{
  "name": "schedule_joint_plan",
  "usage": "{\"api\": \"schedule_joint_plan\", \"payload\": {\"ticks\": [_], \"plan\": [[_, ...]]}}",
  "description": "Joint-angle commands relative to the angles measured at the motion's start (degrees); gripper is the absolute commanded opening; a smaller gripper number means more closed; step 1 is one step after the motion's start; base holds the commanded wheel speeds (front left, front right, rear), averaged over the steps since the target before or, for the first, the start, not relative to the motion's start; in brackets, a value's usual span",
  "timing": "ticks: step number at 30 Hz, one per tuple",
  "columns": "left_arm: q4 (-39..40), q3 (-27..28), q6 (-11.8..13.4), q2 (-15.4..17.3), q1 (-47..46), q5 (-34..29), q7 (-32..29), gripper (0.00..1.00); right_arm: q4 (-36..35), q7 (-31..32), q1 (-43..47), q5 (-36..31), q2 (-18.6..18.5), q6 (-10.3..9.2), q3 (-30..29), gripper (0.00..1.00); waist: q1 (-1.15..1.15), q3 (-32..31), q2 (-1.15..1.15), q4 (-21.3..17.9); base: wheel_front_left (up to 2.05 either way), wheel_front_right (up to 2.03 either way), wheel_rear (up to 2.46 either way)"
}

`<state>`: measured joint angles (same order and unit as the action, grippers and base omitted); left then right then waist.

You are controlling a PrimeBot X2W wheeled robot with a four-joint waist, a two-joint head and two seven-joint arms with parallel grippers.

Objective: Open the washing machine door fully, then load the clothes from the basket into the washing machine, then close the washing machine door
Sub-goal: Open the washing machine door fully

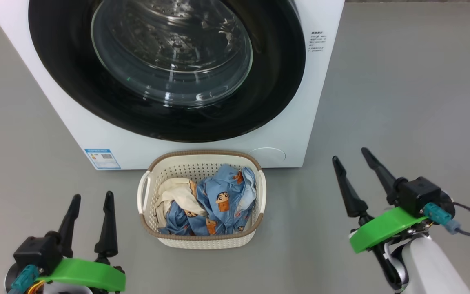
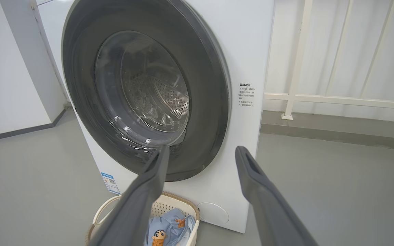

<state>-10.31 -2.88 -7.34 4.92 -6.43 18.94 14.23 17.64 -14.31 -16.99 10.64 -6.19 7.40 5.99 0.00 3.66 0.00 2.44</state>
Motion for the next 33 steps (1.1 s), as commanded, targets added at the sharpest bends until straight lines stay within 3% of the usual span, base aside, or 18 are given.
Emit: {"api": "schedule_joint_plan", "payload": {"ticks": [1,12,13,15,17,20,33], "plan": [[1.6,2.0,-0.1,1.1,-2.8,-0.3,0.8,1.00,-1.2,-0.7,-2.1,0.0,-0.4,0.09,0.7,1.00,0.00,0.5,0.00,0.3,0.00,0.00,0.00],[2.6,3.1,-0.1,1.1,-4.0,-0.7,0.8,1.00,-2.0,-0.7,-6.7,0.8,-2.1,0.09,-1.2,1.00,0.00,4.3,0.00,1.6,0.00,0.00,0.00],[2.7,3.1,-0.1,1.2,-4.2,-0.6,0.8,1.00,-2.2,-0.7,-7.1,1.0,-2.1,0.09,-1.4,0.86,0.00,4.6,0.00,1.7,0.00,0.00,0.00],[2.8,3.1,-0.1,1.4,-4.6,-0.5,0.8,1.00,-2.5,-0.7,-8.2,2.0,-2.3,0.09,-1.8,0.43,0.00,5.4,0.00,1.9,0.00,0.00,0.00],[3.2,3.0,-0.1,1.6,-5.0,-0.4,0.8,1.00,-3.0,-0.7,-9.4,3.2,-2.7,0.09,-2.5,0.29,0.00,6.0,0.00,2.2,0.00,0.00,0.00],[3.6,2.8,-0.1,2.0,-5.4,-0.4,0.8,1.00,-4.0,-0.7,-11.0,5.5,-3.0,0.09,-3.6,0.00,0.00,7.0,0.00,2.5,0.00,0.00,0.00],[5.2,2.6,-0.1,2.8,-6.8,0.1,0.8,1.00,-4.1,-0.7,-19.6,19.8,-5.9,0.09,-6.5,0.00,0.00,11.6,0.00,4.3,0.00,0.00,0.00]]}}
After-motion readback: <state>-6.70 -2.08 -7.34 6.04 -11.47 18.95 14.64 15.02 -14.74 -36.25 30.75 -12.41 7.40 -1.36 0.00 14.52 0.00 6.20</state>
